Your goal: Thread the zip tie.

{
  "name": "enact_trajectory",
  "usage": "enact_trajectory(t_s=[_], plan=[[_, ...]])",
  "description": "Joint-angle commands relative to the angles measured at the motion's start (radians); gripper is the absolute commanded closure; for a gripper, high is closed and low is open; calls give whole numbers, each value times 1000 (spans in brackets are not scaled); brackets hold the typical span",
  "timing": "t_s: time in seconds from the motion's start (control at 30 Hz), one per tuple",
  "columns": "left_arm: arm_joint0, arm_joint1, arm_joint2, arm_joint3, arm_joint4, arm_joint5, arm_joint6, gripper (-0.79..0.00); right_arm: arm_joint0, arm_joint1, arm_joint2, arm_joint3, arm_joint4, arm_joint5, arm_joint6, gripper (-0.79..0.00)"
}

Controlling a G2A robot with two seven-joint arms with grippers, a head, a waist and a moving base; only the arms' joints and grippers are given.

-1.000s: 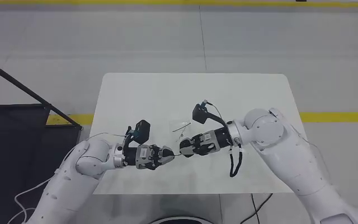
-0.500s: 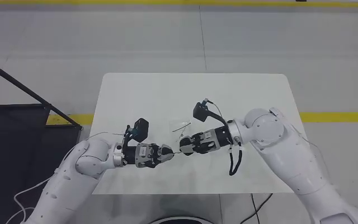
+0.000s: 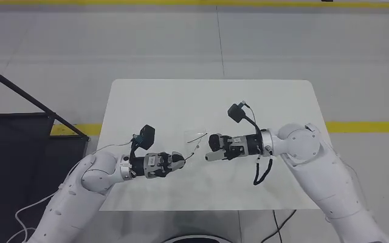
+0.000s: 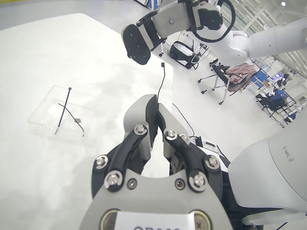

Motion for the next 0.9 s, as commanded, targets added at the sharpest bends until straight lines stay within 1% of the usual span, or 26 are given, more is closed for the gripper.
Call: enact_trajectory(t_s=[0.0, 0.33, 0.43, 0.57, 0.67, 0.87], plan=[[0, 0, 0, 0, 1, 0, -1, 0, 1, 0, -1, 0, 0, 0, 1, -785], [0, 0, 0, 0, 1, 0, -1, 0, 1, 0, -1, 0, 0, 0, 1, -785], [11, -3, 2, -5, 4, 39, 32, 0, 1, 0, -1, 0, 0, 0, 1, -785], [25, -5, 4, 4, 5, 49, 66, 0, 1, 0, -1, 0, 0, 0, 1, -785], [41, -4, -9, 14, 7, 80, 88, 0, 1, 0, -1, 0, 0, 0, 1, -785], [55, 0, -27, 10, 4, 94, 90, 0, 1, 0, -1, 0, 0, 0, 1, -785]])
